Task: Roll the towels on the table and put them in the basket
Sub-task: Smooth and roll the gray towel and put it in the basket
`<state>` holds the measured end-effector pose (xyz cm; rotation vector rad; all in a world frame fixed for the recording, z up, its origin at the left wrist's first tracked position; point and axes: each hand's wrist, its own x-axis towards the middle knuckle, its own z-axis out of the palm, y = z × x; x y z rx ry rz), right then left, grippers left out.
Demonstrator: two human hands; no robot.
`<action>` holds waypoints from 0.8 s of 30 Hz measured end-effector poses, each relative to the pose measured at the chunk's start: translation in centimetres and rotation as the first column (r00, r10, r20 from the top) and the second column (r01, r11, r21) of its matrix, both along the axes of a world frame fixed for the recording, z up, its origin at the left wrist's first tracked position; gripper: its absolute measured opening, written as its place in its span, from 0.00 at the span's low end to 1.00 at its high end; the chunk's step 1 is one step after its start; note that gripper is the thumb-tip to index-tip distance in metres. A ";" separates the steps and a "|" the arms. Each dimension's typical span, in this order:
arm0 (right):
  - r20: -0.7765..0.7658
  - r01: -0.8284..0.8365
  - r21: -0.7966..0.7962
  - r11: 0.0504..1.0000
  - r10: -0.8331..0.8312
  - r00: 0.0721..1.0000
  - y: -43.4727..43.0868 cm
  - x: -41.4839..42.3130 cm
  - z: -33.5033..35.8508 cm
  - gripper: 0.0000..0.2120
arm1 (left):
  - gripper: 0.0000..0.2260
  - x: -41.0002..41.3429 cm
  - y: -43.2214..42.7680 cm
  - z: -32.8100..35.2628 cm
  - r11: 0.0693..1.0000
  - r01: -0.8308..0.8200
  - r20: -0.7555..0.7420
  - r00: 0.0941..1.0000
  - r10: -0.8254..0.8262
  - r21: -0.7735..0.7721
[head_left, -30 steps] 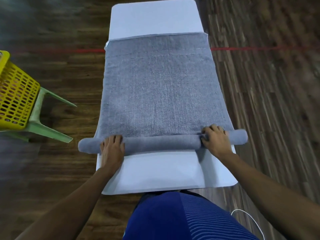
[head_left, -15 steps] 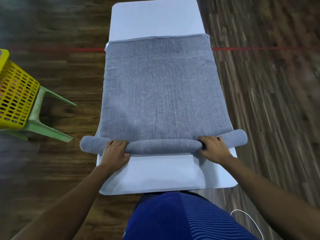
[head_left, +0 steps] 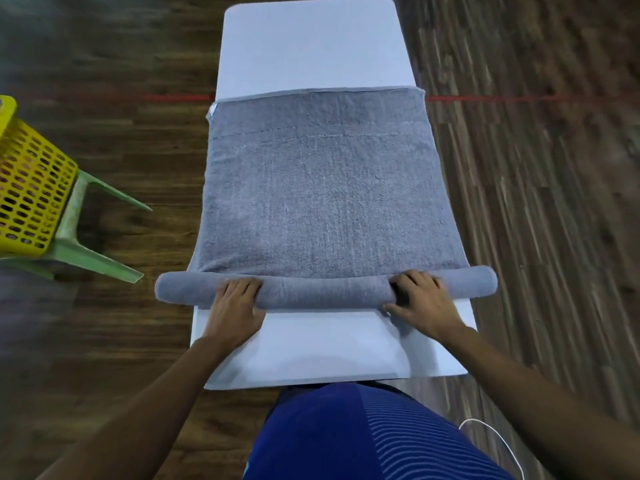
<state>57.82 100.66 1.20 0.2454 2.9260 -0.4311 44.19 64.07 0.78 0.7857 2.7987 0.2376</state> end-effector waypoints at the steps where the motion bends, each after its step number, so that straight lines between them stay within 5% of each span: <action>1: 0.017 -0.019 0.019 1.000 0.019 1.000 0.0 0.4 -0.3 0.25 | 0.24 0.0 -0.2 -0.2 0.999 0.028 0.012 1.000 -0.028 -0.044; 6: 0.037 -0.001 0.049 0.999 0.000 0.999 0.2 0.3 -0.1 0.20 | 0.18 -0.6 -0.5 0.0 1.000 0.020 -0.025 0.999 -0.021 -0.015; 11: 0.336 -0.004 -0.005 1.000 0.005 0.942 0.9 -1.8 2.1 0.17 | 0.14 -1.8 0.1 2.2 0.992 0.001 0.163 0.986 0.020 -0.123; 17: -0.123 0.087 0.069 0.994 -0.078 0.989 0.5 -1.3 0.7 0.17 | 0.15 -2.8 0.2 1.1 0.991 -0.079 -0.042 0.996 0.084 0.112; 24: -0.018 -0.032 0.097 0.995 0.034 0.999 -0.1 -0.2 -1.1 0.28 | 0.26 -0.9 -0.6 -0.4 0.994 0.109 0.007 0.994 -0.109 -0.029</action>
